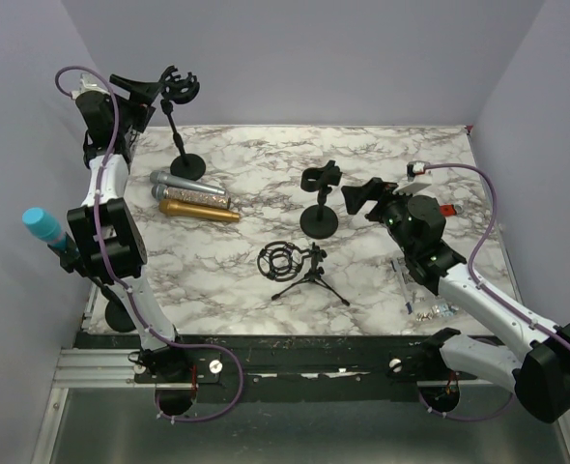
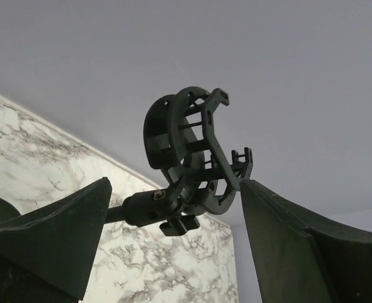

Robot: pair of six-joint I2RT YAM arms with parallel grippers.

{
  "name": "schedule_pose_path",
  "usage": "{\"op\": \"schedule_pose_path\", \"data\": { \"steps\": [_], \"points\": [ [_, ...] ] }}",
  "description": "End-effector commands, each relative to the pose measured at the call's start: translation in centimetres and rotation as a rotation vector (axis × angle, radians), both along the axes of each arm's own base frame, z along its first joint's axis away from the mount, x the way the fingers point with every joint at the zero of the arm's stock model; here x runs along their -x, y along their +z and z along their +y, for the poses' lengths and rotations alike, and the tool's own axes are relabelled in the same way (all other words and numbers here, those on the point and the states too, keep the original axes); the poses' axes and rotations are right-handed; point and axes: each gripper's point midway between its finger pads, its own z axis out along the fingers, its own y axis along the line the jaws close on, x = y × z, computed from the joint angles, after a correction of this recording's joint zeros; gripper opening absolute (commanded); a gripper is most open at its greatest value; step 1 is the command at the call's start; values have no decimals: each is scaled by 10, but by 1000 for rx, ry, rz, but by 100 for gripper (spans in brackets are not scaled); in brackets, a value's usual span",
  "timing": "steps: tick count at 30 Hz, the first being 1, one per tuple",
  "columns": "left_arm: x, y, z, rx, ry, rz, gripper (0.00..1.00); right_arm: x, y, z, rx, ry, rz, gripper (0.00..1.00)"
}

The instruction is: Remove the microphone from the stand

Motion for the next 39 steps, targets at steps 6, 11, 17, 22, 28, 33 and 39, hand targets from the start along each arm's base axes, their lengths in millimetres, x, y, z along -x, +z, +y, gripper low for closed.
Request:
{"op": "schedule_pose_path", "data": {
  "steps": [6, 11, 17, 22, 28, 33, 39],
  "points": [
    [3, -23, -7, 21, -58, 19, 76, -4, 8, 0, -1, -11, -28, 100],
    [4, -40, -8, 18, -59, 48, 70, -5, 6, 1, 0, -11, -24, 100],
    [2, -56, -4, 16, -49, 86, 67, -5, 6, 1, 1, -13, -22, 100],
    [0, -76, 2, -10, -15, 156, 61, -6, 4, 1, 4, -12, -19, 100],
    [20, -133, 18, -60, 83, 367, 59, -6, 3, 1, 6, -15, -17, 100],
    [29, -174, 16, -89, 71, 461, 59, -7, 2, 2, 4, -12, -14, 100],
    [34, -199, 5, -107, 11, 496, 59, -7, 1, 0, 9, -22, -15, 100]
  ]
}}
